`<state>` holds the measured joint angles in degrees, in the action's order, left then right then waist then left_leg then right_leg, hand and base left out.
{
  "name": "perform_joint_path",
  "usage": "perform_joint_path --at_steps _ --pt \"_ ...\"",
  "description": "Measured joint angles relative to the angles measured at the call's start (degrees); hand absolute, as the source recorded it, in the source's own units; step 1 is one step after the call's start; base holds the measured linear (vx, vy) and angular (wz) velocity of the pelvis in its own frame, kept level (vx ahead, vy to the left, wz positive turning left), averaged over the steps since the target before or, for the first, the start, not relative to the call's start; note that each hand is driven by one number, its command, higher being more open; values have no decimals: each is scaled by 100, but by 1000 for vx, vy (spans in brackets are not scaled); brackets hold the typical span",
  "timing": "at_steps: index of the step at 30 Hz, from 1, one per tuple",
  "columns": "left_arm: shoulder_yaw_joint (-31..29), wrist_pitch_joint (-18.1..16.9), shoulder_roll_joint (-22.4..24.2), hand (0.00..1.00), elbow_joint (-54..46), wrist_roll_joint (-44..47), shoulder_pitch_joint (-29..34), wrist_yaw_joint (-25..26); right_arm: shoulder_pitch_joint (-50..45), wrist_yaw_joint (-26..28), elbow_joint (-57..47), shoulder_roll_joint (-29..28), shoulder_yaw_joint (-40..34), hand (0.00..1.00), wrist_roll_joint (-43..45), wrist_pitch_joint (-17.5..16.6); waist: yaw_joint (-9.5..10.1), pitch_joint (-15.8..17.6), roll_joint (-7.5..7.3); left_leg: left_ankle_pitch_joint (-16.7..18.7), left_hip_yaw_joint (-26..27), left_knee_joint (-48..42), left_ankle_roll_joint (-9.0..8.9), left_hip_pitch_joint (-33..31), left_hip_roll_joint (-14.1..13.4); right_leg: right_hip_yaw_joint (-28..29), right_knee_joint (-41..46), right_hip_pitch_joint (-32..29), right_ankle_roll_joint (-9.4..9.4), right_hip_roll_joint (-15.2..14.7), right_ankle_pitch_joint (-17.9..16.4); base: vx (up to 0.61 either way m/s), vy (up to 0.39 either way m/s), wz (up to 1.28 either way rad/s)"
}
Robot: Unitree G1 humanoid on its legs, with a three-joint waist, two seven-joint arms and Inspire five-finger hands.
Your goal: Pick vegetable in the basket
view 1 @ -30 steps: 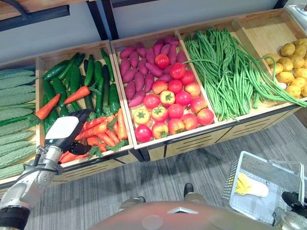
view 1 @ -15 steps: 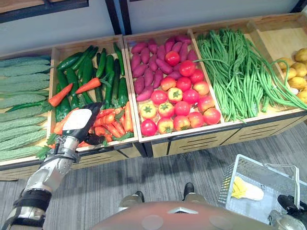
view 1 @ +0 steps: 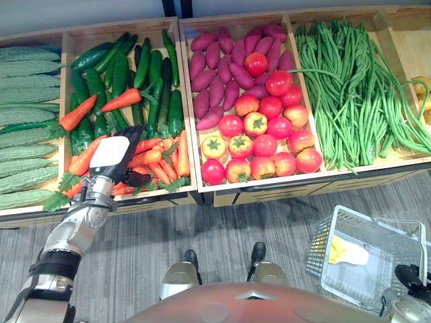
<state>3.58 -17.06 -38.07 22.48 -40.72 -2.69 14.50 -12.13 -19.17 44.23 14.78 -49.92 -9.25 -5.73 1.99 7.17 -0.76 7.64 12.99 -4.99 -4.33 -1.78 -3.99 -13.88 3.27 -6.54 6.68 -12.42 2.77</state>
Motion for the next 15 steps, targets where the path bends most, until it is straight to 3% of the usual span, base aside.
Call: perform_joint_path --at_steps 15 --pt "-228 101 188 100 153 3 -203 43 136 0 -452 0 221 0 -128 2 -4 319 -13 -3 66 -121 13 -190 33 151 77 -240 47 -39 84 -38 -10 -4"
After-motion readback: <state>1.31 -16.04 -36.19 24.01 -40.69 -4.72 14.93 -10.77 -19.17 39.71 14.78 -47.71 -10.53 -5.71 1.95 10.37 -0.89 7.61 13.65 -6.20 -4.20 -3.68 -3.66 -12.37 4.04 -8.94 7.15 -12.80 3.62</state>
